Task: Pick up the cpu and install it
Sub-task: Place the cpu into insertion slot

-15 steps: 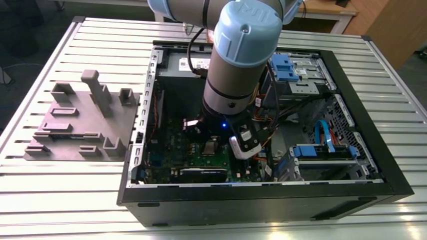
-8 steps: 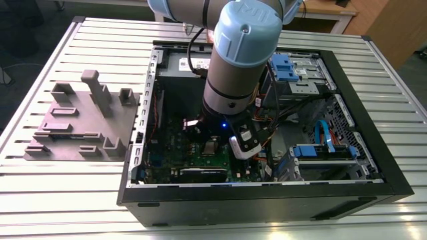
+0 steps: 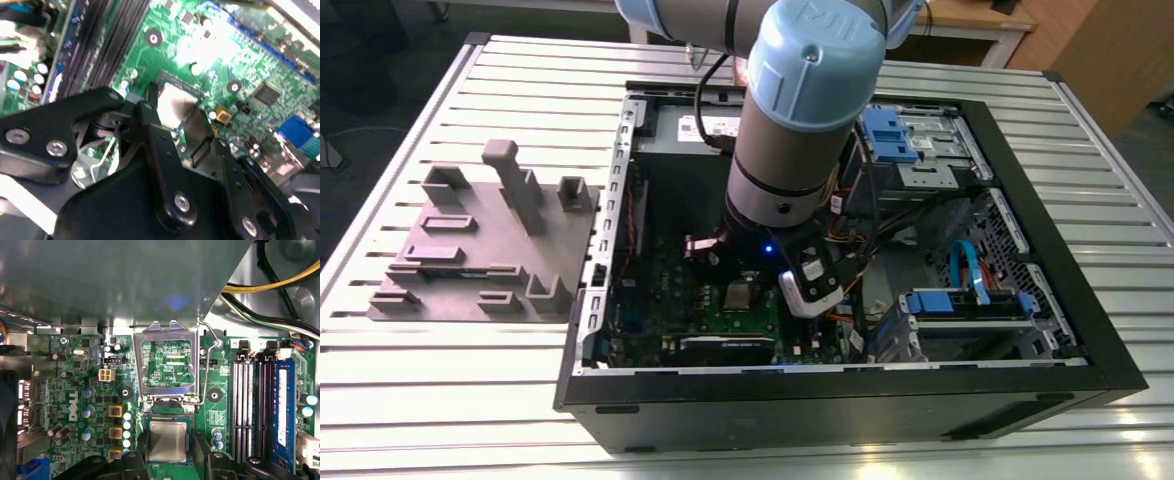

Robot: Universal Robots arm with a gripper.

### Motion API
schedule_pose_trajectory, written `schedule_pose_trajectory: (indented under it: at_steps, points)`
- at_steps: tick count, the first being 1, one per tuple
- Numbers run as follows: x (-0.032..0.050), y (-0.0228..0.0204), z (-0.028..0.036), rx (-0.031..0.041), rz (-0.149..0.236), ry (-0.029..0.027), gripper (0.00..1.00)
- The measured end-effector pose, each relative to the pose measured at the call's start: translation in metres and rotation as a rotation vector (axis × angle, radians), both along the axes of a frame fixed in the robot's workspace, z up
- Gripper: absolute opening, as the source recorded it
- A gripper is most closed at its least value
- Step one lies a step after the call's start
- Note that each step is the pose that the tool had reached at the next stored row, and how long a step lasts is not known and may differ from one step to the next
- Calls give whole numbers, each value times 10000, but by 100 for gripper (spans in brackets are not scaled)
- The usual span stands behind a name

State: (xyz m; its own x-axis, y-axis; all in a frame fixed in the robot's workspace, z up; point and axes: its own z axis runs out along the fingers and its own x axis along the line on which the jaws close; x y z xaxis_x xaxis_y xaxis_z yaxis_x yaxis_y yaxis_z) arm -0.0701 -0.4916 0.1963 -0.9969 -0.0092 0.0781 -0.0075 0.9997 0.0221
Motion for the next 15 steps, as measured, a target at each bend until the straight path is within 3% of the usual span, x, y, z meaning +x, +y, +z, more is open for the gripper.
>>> schedule_pose_trajectory:
  at_steps: [4, 5, 6, 8, 9, 11, 15]
  points:
    - [0, 1, 71, 3, -1, 6, 47]
    - [0, 0, 83, 3, 0, 8, 40]
    - [0, 1, 92, 4, 0, 11, 40]
    - [0, 1, 104, 5, 0, 16, 28]
    - [0, 1, 105, 6, 0, 16, 28]
    - [0, 1, 106, 7, 0, 16, 16]
    - [0, 1, 107, 5, 0, 17, 11]
